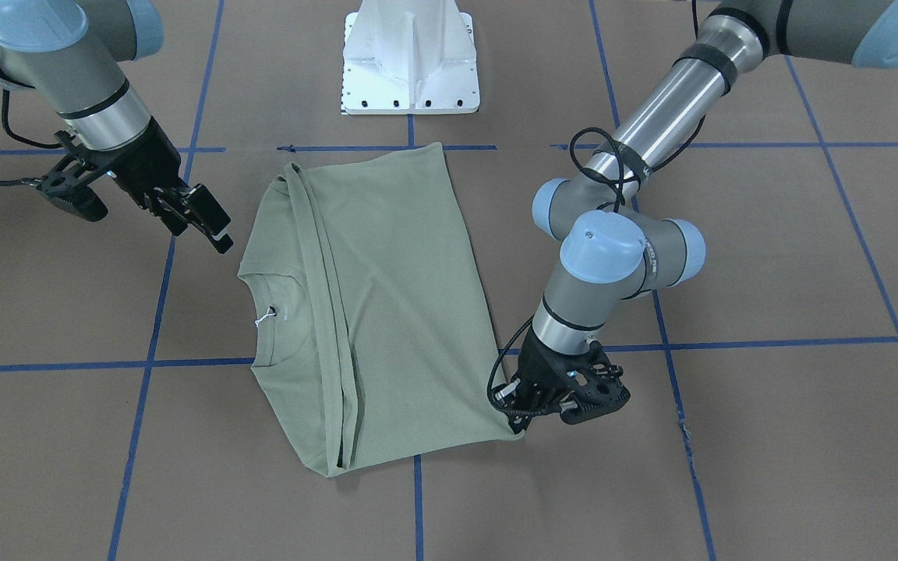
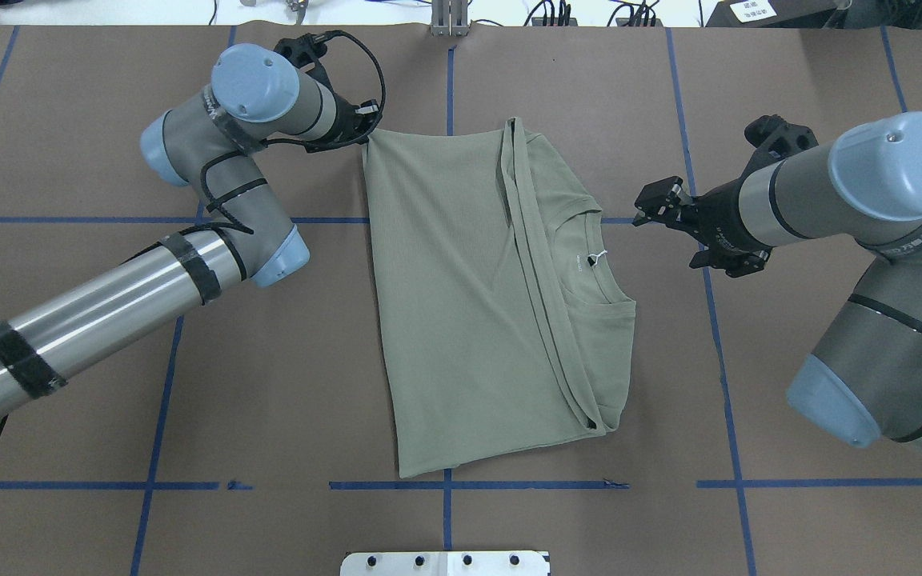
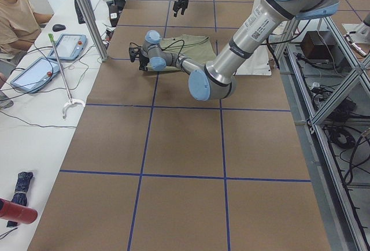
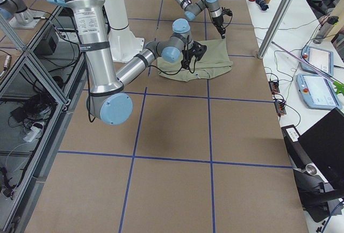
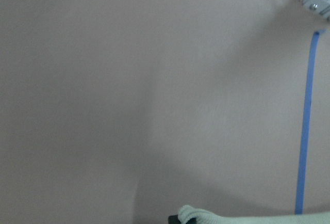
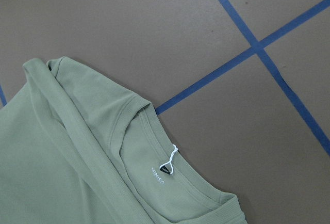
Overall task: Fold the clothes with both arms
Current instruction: 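Pull the held corner with the left gripper toward the far side, then move the right gripper to the shirt's side edge beside the collar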
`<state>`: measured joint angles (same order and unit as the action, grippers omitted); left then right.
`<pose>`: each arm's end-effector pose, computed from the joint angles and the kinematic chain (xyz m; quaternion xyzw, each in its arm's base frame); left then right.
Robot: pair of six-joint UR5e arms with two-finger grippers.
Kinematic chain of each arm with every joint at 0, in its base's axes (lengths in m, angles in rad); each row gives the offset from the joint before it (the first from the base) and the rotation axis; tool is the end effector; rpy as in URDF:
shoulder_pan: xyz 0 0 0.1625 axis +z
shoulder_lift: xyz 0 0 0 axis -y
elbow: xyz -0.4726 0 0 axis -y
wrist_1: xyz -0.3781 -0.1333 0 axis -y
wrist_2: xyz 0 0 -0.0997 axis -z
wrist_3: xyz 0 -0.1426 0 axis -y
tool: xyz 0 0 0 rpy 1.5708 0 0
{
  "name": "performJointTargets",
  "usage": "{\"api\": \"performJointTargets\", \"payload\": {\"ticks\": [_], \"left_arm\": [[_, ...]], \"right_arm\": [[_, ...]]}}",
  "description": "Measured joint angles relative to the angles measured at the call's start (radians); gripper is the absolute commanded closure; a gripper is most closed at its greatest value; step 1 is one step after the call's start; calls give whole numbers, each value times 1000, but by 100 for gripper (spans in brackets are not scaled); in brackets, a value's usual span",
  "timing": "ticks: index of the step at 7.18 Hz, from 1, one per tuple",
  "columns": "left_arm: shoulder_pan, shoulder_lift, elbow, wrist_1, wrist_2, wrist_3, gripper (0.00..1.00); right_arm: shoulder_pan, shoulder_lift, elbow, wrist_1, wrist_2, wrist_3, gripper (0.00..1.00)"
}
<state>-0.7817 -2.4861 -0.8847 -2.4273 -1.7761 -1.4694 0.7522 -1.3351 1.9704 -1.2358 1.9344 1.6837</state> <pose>0.5744 -0.7171 0.3416 0.1403 0.5021 -0.2343 0.8206 -0.3678 -0.4573 0.3907 -0.0077 -0.4857 0.2882 0.8252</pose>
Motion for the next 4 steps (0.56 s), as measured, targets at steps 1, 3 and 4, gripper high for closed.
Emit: {"api": "performJointTargets", "payload": {"ticks": [1, 3, 4], "left_arm": [[-14, -48, 96, -71, 11, 10, 100], [-22, -81, 174, -130, 15, 16, 100], [-23, -93, 211, -166, 16, 17, 100]], "right_arm": [[-5, 6, -1, 1, -3, 1, 0], [-11, 9, -2, 2, -6, 2, 0], [-14, 8, -1, 2, -8, 3, 0]]}}
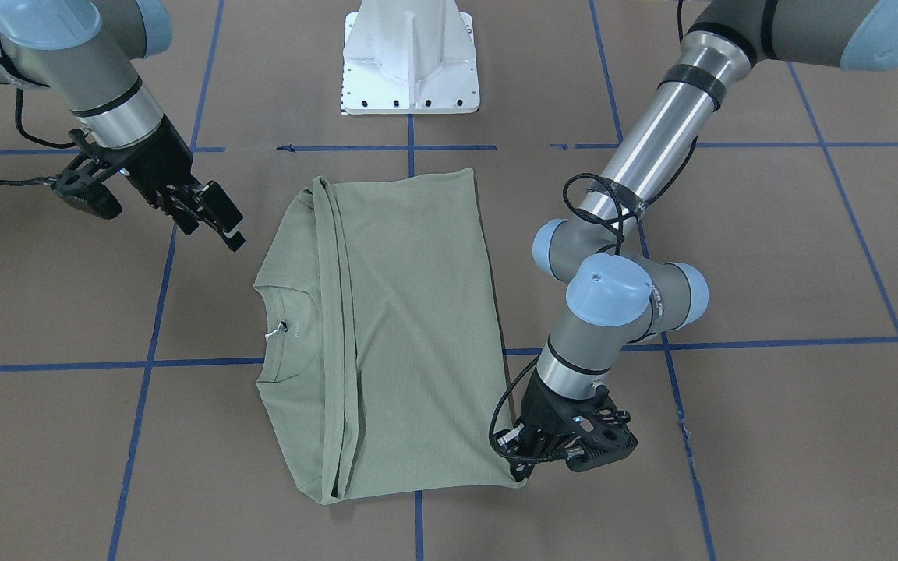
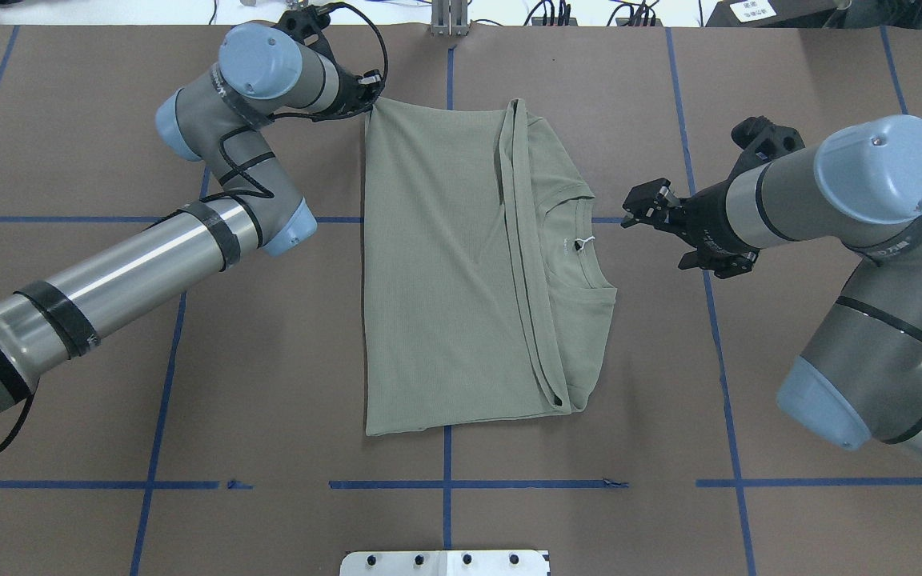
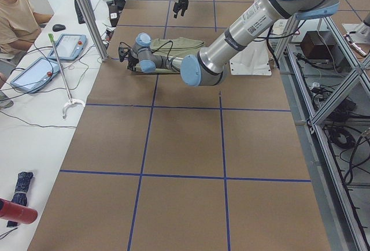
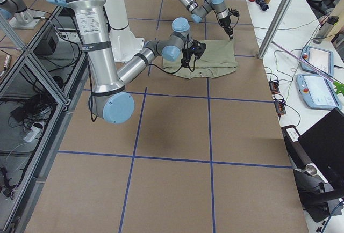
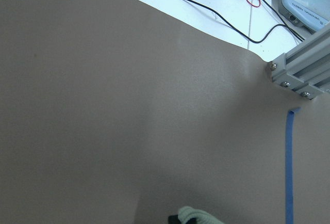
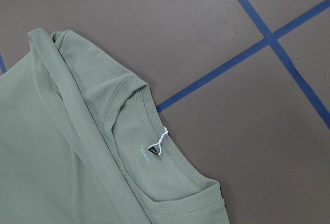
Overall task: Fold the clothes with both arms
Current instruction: 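Move the right gripper to the shirt's side edge beside the collar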
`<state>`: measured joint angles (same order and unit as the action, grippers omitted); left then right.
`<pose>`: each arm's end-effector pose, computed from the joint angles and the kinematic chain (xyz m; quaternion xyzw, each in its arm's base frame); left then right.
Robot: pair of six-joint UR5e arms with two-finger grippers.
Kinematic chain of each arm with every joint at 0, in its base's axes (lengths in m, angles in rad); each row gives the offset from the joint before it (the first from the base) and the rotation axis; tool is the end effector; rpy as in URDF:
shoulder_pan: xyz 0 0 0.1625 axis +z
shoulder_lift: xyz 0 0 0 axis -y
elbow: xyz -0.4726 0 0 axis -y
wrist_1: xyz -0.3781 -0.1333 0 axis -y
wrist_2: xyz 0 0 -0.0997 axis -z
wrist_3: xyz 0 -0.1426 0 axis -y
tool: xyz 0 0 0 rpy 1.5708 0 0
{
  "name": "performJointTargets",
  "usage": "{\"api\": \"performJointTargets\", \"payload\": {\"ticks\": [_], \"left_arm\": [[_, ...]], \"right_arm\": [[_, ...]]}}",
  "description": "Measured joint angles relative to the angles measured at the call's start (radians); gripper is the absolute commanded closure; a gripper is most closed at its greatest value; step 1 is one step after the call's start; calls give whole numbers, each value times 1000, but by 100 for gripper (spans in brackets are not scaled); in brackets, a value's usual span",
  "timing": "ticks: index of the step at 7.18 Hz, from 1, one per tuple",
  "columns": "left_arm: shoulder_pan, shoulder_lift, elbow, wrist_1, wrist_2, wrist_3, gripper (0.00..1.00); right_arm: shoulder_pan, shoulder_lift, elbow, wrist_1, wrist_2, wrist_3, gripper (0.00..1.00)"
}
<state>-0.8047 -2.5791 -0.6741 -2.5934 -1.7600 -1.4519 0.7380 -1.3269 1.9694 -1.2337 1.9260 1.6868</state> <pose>0.5782 -0.7545 0.3413 0.1670 0.5143 -0.2345 0.8079 -0.3753 -0.4544 0.3863 -0.0067 -0.4885 0.2841 0.8250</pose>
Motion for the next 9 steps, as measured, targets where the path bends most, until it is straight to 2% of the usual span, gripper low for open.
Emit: {"api": "performJointTargets", "payload": {"ticks": [1, 2, 3, 5, 6, 8, 9], "left_arm": [[-1, -15, 36, -26, 1, 2, 100], [-1, -22, 58, -43, 2, 8, 88], [-1, -25, 72, -59, 3, 15, 62], [-4, -27, 51, -67, -12, 25, 59], [-8, -11, -9, -56, -38, 26, 59], [-14, 120, -269, 48, -120, 26, 58], [-17, 172, -370, 102, -156, 26, 58]], "right_arm": [[-9, 0, 1, -2, -4, 0, 0], [-28, 0, 2, -6, -7, 0, 0], [-54, 1, 3, -10, -10, 0, 0], [-127, 2, 1, -19, -13, -7, 0], [-166, 14, -5, -45, -13, -27, 0], [-239, 109, -20, -211, -29, -141, 0], [-276, 160, -27, -301, -66, -217, 0]]}}
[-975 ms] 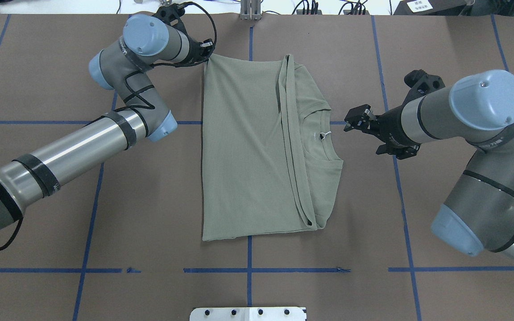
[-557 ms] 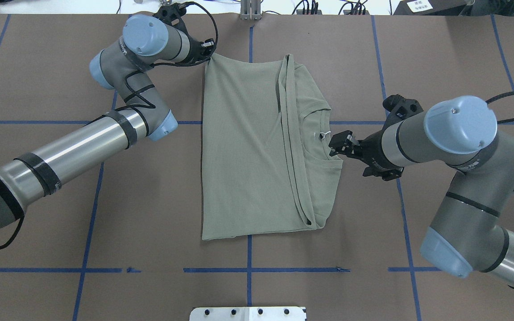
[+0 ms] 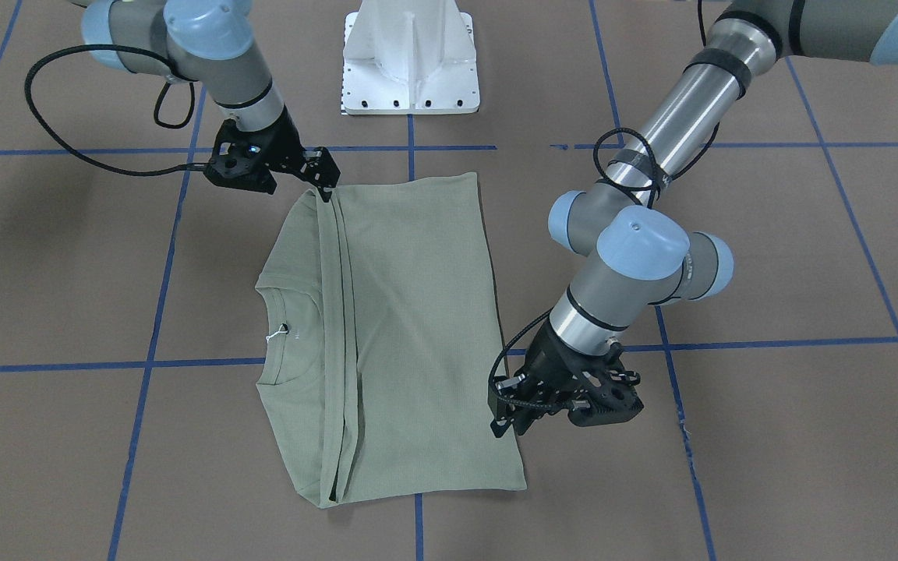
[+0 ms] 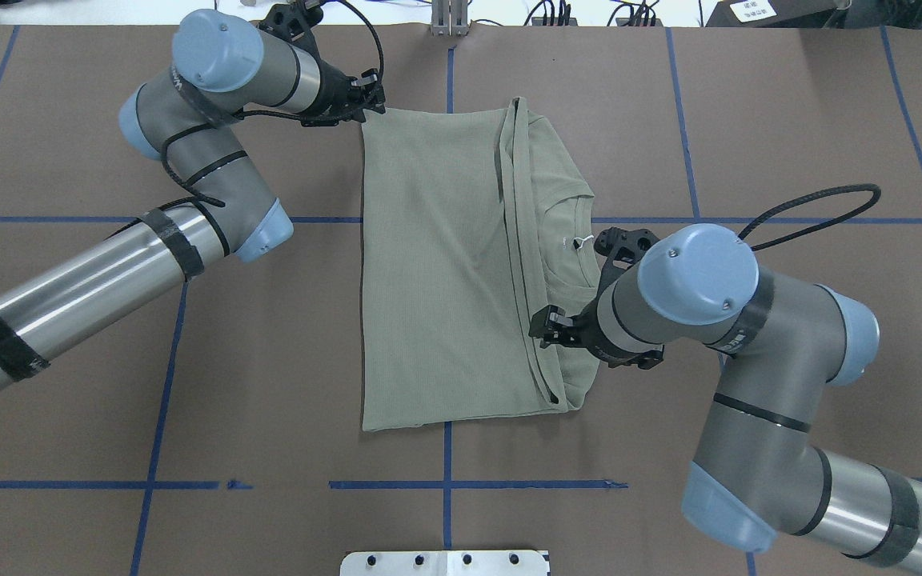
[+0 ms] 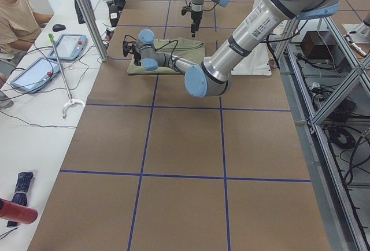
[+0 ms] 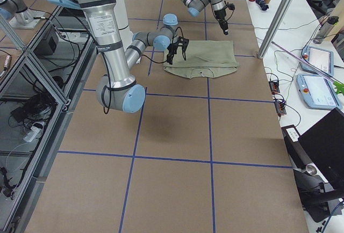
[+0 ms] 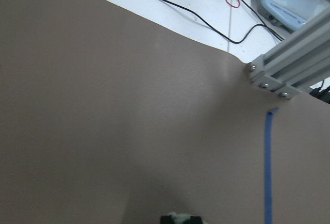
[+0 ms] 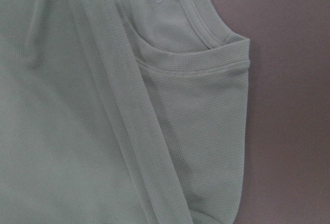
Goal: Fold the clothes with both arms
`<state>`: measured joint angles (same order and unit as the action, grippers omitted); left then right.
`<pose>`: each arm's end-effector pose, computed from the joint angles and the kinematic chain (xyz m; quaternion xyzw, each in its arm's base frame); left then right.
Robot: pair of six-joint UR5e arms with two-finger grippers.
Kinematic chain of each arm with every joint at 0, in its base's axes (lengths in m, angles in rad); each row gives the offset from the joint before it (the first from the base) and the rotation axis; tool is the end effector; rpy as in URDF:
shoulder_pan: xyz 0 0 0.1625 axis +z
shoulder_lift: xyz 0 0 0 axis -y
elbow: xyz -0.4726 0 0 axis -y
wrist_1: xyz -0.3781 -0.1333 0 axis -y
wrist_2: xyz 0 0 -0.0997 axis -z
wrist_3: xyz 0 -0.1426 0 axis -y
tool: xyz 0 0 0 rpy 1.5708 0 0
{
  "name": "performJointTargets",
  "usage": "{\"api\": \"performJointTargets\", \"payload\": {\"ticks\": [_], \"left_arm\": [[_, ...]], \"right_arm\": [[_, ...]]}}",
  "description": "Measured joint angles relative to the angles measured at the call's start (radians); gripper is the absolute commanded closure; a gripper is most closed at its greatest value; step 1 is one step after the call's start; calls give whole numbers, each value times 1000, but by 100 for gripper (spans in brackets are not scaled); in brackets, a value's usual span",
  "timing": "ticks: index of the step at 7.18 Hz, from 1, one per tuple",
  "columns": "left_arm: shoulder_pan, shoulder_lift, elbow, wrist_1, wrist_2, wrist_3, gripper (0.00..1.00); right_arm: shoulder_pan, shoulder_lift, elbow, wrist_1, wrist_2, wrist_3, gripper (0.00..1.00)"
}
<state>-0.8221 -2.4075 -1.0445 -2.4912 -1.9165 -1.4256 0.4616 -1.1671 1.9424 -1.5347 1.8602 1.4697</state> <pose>0.5304 -0.6957 0.3144 0.1401 0.5688 -0.1734 0.7917 -0.5170 -0.3606 0.3543 -0.0188 -0.4120 0.1070 0.9047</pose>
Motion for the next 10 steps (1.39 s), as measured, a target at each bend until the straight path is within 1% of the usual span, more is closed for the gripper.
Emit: {"api": "performJointTargets", "payload": {"ticks": [1, 2, 3, 4, 7, 10], "left_arm": [[-2, 36, -62, 26, -23, 0, 57], [-2, 65, -102, 36, -32, 0, 57], [-3, 83, -124, 40, -36, 0, 57], [-3, 91, -133, 41, -37, 0, 57], [-3, 96, -139, 41, -38, -2, 56], [-3, 96, -140, 42, -39, -3, 56]], "right_arm": [[-37, 45, -17, -80, -50, -86, 0], [-69, 95, -55, -149, -103, -170, 0], [-91, 137, -98, -200, -145, -243, 0], [-103, 155, -124, -229, -166, -308, 0], [-114, 162, -144, -293, -187, -421, 0], [-112, 153, -161, -302, -177, -474, 0]]}}
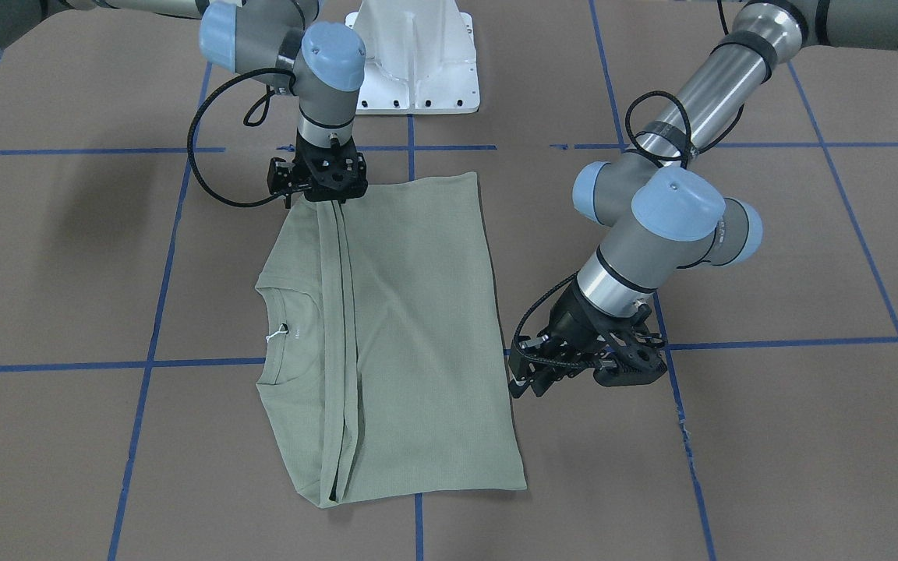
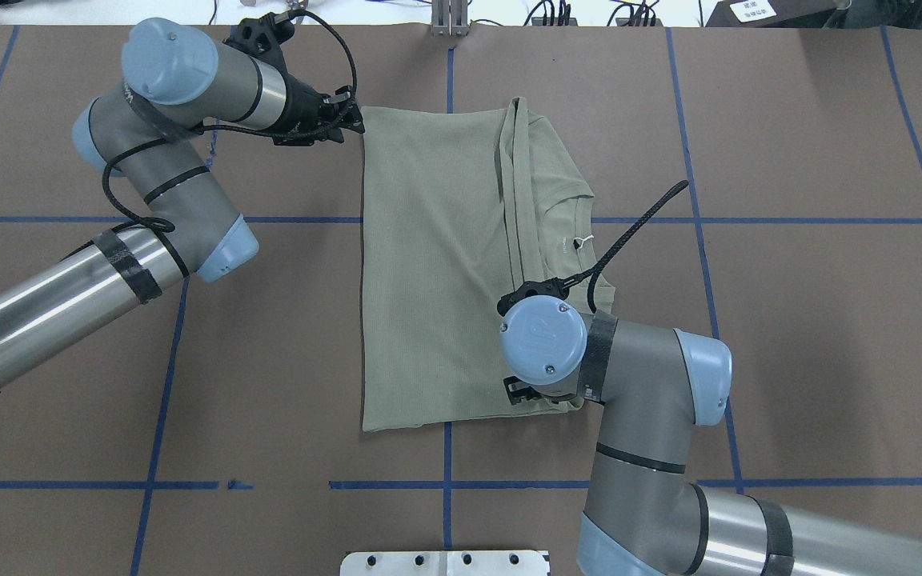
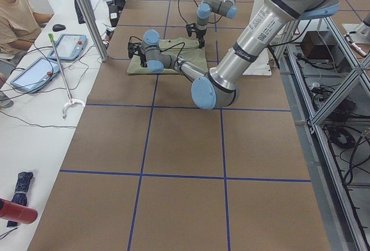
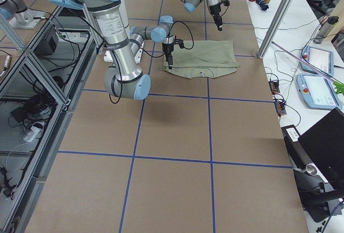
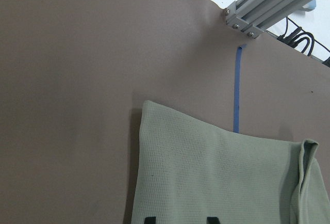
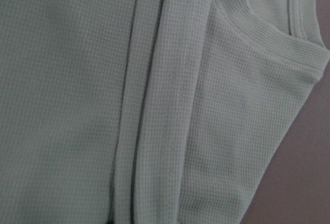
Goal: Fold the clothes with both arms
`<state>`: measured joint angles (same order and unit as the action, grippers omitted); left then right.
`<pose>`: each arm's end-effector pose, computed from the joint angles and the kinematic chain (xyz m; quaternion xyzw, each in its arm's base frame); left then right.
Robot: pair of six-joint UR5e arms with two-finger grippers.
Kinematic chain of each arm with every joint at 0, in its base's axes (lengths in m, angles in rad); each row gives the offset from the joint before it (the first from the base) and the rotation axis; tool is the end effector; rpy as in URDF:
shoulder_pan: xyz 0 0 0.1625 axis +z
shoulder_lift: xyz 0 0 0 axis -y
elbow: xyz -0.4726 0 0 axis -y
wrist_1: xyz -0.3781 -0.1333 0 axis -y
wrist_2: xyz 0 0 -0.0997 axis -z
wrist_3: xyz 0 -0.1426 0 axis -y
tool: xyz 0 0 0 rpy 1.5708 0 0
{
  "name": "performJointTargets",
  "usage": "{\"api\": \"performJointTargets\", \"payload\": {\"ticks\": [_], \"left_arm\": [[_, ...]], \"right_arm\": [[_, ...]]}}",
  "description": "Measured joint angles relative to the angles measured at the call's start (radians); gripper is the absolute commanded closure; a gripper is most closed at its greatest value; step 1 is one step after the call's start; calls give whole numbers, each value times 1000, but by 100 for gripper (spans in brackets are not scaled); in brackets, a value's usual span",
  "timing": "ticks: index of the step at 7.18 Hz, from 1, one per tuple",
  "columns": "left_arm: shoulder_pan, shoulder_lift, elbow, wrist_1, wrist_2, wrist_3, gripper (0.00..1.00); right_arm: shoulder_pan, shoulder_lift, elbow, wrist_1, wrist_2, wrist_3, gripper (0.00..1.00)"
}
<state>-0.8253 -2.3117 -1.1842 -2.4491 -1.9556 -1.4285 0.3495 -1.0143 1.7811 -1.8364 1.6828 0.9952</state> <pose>0.5053 -0.6650 0.3298 0.1258 0.5748 -0.1641 0.7917 -0.5963 -0.3422 0.3778 0.0620 -0.2458 -0.1229 0.9595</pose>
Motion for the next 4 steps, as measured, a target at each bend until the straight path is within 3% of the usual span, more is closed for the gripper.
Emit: {"api": "performJointTargets", "payload": {"ticks": [2, 4], "left_arm": [[0, 0, -4, 0, 0, -2, 55], [0, -1, -14, 1, 0, -4, 55]], "right_arm": [[41, -52, 23, -2, 6, -96, 0], [72, -200, 128, -4, 7, -170, 0]]}}
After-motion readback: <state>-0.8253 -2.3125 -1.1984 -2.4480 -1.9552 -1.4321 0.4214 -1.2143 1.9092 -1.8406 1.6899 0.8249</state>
